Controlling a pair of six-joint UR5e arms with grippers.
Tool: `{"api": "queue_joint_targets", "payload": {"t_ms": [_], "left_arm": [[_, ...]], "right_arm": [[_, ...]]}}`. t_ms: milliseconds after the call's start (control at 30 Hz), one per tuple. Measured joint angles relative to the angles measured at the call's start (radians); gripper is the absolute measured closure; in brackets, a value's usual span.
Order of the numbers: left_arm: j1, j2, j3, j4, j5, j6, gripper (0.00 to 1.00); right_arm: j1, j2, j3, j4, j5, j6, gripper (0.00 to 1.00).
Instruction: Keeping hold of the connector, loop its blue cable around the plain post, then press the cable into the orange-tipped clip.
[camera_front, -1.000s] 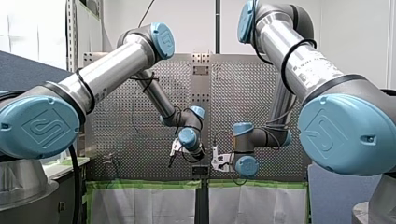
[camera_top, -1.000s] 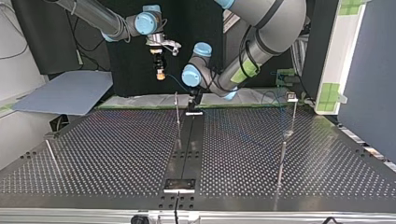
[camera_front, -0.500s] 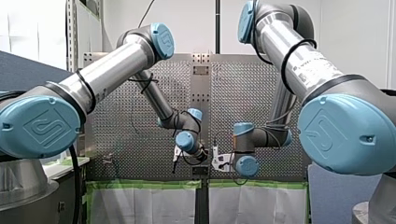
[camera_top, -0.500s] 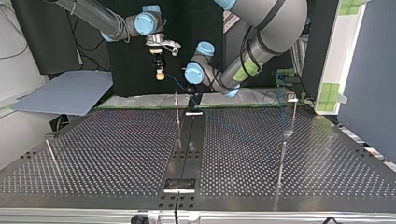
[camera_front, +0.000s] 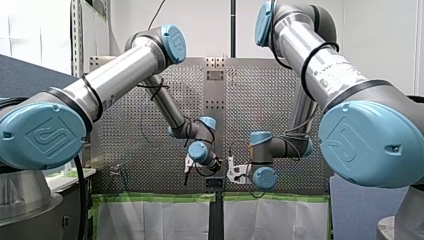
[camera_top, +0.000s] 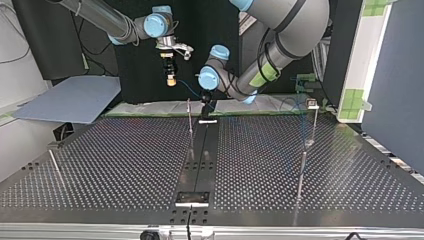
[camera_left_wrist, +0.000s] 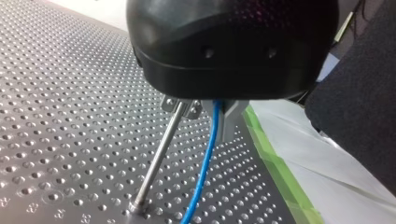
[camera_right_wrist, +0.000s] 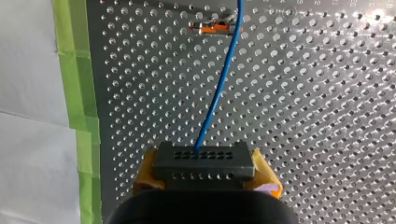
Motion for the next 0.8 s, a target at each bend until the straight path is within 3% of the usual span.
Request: {"api": "queue_joint_targets", "payload": {"t_ms": [300, 533, 800], "left_arm": [[-0.006, 0.001, -0.020, 0.031, -0.039, 0.012, 0.99], [-0.004, 0.004, -0.072, 0.103, -0.051, 0.014, 0.99], [-0.006, 0.005, -0.083, 0.166, -0.057, 0.013, 0.99]], "right_arm": [[0.000, 0.001, 0.000, -0.005, 0.006, 0.000, 1.00], [0.000, 0.002, -0.003, -0.025, 0.010, 0.000, 1.00], [0.000, 0.004, -0.006, -0.044, 0.010, 0.000, 1.00]]}}
